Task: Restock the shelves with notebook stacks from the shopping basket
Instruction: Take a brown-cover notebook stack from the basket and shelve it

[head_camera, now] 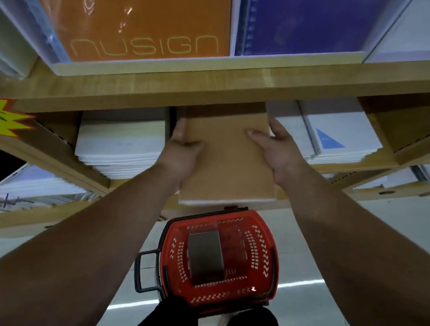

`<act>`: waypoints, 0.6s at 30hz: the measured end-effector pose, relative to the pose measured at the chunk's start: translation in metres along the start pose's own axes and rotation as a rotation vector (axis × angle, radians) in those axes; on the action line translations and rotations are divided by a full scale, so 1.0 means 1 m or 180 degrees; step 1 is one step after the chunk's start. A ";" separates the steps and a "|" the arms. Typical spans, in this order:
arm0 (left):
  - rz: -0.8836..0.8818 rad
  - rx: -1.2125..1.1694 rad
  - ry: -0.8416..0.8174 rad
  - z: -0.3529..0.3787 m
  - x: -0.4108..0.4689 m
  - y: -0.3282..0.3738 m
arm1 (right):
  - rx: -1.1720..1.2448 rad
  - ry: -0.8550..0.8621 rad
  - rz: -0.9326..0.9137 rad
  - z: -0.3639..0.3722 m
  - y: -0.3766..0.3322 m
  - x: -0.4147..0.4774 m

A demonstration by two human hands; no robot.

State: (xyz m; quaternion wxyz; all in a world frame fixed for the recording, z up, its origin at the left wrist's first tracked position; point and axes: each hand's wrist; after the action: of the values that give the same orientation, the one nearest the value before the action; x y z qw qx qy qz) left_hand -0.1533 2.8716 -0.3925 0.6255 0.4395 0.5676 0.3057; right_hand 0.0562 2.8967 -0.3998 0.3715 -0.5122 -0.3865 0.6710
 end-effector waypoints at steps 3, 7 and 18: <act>-0.0145 0.0601 0.0276 0.001 -0.007 -0.012 | -0.0269 0.0101 0.0184 0.004 -0.005 0.027; -0.0184 0.0245 0.0682 0.005 -0.029 -0.046 | -0.0229 0.0168 0.0234 0.012 0.001 0.046; -0.0668 -0.2091 0.0343 0.022 -0.047 -0.055 | -0.1020 0.0213 0.0341 0.011 0.046 -0.032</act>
State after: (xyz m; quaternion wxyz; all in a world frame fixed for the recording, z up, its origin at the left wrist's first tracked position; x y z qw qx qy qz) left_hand -0.1457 2.8019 -0.4212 0.7307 0.1373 0.5132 0.4289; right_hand 0.0470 2.8469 -0.4268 0.2614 -0.6069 -0.4481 0.6022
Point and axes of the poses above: each hand's wrist, its own x-axis towards the middle knuckle, its own z-axis out of the palm, y = z × x, and after that the axes turned 15 degrees about -y, right-handed
